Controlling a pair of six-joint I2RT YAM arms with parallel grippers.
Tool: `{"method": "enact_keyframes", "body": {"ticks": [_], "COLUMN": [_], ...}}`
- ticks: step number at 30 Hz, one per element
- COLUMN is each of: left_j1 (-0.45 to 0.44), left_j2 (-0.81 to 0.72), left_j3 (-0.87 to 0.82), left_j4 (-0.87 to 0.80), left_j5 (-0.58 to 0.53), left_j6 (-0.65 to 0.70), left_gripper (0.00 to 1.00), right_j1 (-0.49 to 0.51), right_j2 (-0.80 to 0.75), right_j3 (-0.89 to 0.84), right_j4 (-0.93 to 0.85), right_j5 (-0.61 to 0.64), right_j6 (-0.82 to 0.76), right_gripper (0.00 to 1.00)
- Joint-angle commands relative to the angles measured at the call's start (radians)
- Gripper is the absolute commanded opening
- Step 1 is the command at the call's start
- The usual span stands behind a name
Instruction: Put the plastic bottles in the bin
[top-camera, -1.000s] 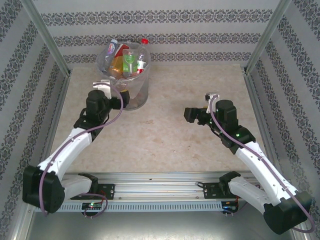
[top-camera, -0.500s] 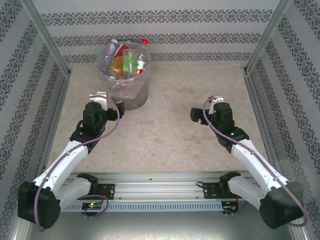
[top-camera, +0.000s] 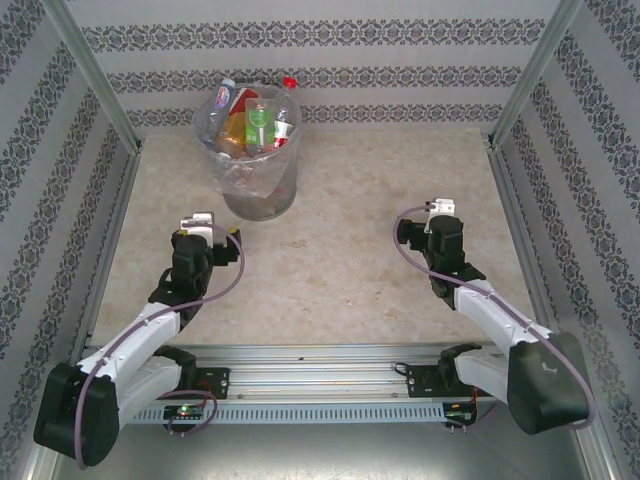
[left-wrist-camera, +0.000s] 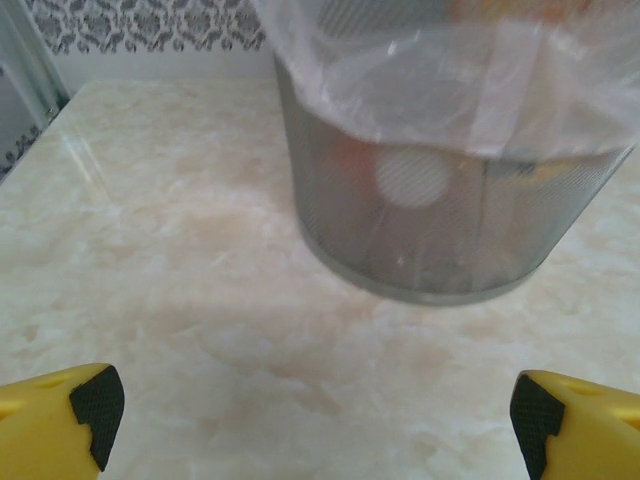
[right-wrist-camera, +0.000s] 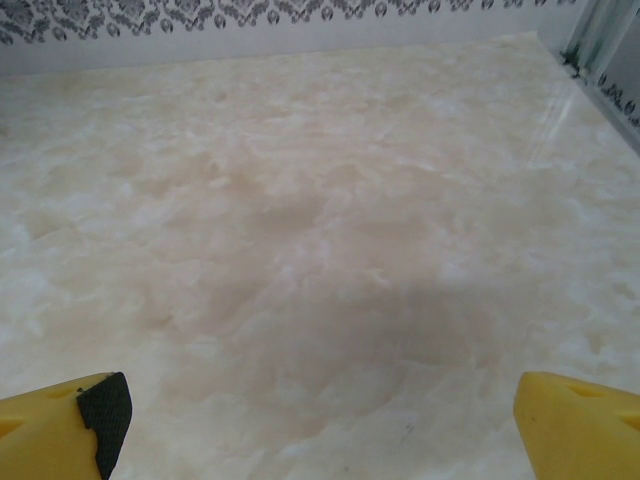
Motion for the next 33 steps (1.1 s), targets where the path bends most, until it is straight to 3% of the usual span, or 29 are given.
{"method": "enact_keyframes", "body": {"ticks": [1,6,10,13,16,21,24,33], "left_j1": [0.009,0.012,0.029,0.043,0.055,0.068,0.096,0.185], "left_j2": [0.034,0.094,0.181,0.255,0.332,0.411,0.446,0.636], "left_j3": [-0.002,-0.02,-0.053,-0.052,-0.051,-0.099,-0.126,-0.116], "left_j4": [0.124,0.189,0.331,0.419,0.502,0.681,0.8,0.93], "left_j5": [-0.047,-0.074,-0.047,-0.023,-0.011,0.0,0.028,0.146], "left_j6": [0.062,0.117,0.15,0.148,0.159,0.217,0.231,0.166], "left_gripper": [1.0,1.0,1.0,1.0,1.0,1.0,1.0,1.0], "right_j1": [-0.009,-0.013,-0.052,-0.075,-0.153,-0.179,-0.182,-0.181], "right_j2": [0.03,0.118,0.221,0.231,0.309,0.398,0.374,0.383], "right_j3": [-0.032,-0.02,-0.09,-0.116,-0.161,-0.137,-0.091,-0.096], "right_j4": [0.229,0.226,0.437,0.538,0.656,0.7,0.59,0.612], "right_j5": [0.011,0.068,0.088,0.058,-0.012,-0.08,-0.106,-0.106], "right_j6": [-0.088,-0.176,-0.181,-0.211,-0.136,-0.122,-0.131,-0.134], "right_gripper": [0.98,0.98,0.98,0.98,0.98,0.98,0.98,0.98]}}
